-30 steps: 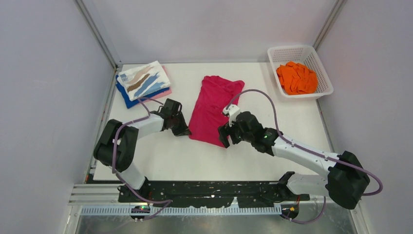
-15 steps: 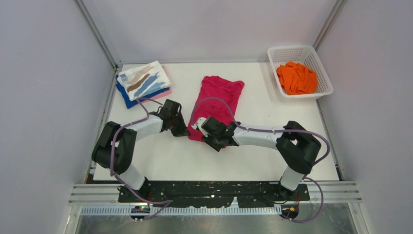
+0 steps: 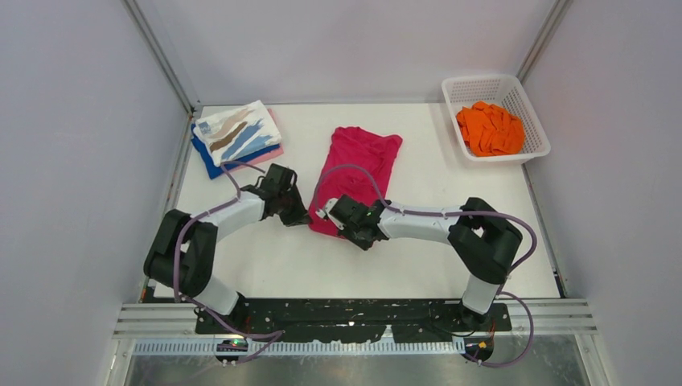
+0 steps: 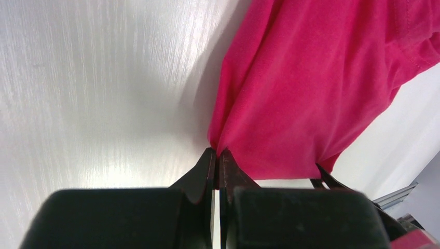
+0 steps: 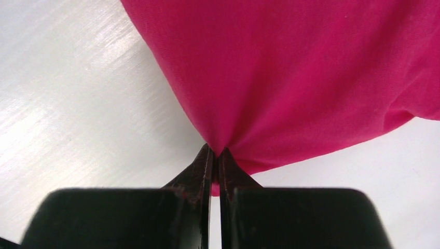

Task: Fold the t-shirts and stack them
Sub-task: Grab one side of the 2/3 rectangular tshirt with both arms, then fold the long partially folded tshirt into a neat square

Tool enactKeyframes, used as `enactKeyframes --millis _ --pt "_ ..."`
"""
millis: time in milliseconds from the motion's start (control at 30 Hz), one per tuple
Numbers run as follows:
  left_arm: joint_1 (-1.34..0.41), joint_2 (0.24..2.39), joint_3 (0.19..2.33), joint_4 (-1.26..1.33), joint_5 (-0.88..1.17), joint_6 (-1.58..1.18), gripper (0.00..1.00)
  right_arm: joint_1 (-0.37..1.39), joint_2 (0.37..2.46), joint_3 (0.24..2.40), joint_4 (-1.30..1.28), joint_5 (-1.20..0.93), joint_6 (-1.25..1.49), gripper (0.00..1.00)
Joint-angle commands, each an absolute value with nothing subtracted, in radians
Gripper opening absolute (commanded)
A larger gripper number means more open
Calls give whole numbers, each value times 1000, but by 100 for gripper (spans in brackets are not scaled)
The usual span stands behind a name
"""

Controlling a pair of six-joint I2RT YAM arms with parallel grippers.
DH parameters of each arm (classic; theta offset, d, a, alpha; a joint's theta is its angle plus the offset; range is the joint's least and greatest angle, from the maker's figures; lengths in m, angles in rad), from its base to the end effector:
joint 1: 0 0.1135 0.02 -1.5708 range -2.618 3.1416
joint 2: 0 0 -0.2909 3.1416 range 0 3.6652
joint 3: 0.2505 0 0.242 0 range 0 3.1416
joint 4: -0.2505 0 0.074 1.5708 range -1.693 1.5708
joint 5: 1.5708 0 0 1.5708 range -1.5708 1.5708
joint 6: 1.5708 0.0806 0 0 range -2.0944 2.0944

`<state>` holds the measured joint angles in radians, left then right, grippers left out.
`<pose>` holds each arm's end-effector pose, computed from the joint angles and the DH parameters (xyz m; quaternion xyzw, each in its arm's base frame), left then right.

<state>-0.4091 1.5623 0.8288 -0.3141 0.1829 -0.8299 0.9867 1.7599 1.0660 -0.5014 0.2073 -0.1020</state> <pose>0.2771 -0.1361 0.1592 -0.1778 0.9457 -0.2214 0.1585 0.2065 0.2823 0.1532 -0.4895 0.8459 -0.0124 0.2113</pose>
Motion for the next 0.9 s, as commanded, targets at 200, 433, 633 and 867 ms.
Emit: enactKeyframes --millis 200,433,633,867 --pt "-406 1171 688 -544 12 -856 0 1063 1582 1049 -448 -335 4 5" --pt "-407 838 660 -792 -65 -858 0 1093 1442 1045 -381 -616 137 5" --pt "-407 612 702 -856 -99 -858 0 1093 1392 1022 -251 -793 245 5" --pt "-407 670 743 -759 -52 -852 0 1060 1322 964 -241 -710 288 5"
